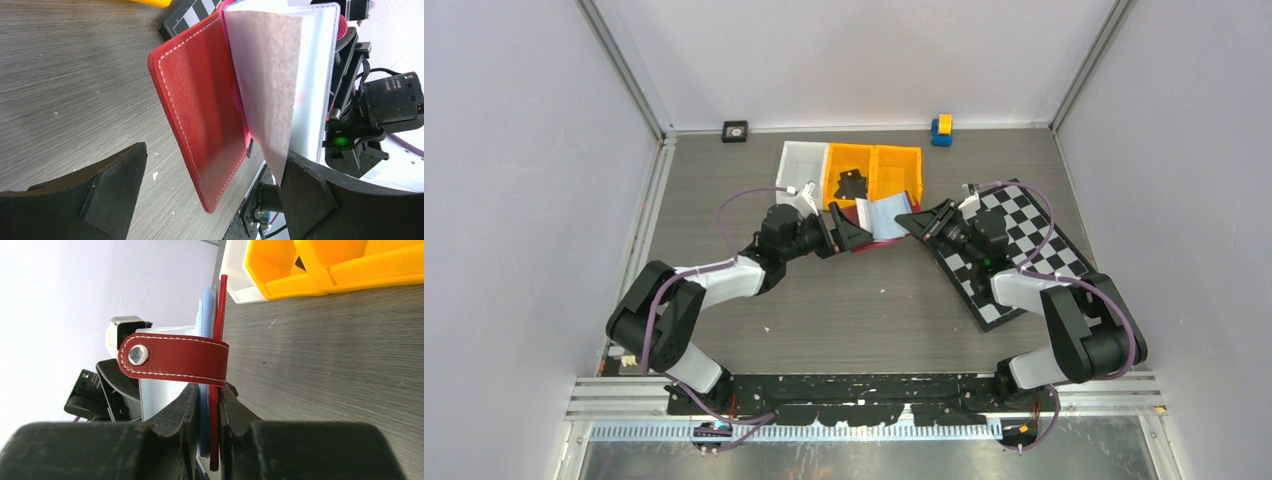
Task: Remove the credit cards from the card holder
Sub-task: Remove the credit card from the card holder.
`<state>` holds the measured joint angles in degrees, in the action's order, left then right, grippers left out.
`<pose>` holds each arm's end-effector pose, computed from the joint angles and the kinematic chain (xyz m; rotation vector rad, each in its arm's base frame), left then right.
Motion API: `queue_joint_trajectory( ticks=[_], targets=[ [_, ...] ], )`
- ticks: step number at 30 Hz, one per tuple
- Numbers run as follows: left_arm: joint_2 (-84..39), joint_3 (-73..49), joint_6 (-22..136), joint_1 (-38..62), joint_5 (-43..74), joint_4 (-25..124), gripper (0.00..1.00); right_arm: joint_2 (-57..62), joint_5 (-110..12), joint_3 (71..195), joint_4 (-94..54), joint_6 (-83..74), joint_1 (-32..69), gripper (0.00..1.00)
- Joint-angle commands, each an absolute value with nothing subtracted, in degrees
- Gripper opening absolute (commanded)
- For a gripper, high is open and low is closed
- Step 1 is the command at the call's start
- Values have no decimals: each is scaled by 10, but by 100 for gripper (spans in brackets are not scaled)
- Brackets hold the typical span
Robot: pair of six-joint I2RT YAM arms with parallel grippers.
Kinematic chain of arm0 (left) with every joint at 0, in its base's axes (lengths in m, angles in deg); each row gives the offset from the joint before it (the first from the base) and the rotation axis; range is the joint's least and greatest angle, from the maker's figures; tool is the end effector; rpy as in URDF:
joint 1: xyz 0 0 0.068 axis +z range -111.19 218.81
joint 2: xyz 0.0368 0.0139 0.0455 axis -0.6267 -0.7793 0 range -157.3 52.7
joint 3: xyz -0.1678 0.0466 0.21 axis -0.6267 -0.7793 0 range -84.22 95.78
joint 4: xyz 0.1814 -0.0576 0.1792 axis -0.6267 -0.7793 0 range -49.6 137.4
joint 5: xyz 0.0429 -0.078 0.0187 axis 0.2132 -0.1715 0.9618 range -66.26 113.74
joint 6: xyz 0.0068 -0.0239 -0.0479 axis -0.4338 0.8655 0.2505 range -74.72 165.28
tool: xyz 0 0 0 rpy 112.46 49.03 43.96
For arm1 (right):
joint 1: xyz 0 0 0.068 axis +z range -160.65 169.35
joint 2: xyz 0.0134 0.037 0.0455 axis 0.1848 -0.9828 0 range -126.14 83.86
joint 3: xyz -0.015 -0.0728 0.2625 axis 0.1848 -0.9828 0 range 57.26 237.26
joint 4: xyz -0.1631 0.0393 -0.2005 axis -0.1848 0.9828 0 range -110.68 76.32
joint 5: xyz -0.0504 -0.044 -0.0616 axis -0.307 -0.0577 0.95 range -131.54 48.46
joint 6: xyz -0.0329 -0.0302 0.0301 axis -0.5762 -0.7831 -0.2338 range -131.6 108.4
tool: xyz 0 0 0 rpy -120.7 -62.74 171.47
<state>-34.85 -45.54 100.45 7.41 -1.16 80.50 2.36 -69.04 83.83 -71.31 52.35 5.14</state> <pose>0.2630 -0.1782 0.2033 -0.0874 2.0824 -1.3968 0.2613 0.0909 0.2008 0.3623 1.8154 1.4128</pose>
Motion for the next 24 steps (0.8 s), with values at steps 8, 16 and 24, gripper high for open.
queue_joint_trajectory(
  ticks=[8,16,24],
  targets=[
    [-276,-485,994,72,20,830,95,44,-665,848,-691,501,56,0],
    [-250,-481,967,68,30,807,100,63,-669,864,-654,473,69,0],
    [-306,-452,992,69,-2,802,100,72,-661,878,-628,451,91,1]
  ],
)
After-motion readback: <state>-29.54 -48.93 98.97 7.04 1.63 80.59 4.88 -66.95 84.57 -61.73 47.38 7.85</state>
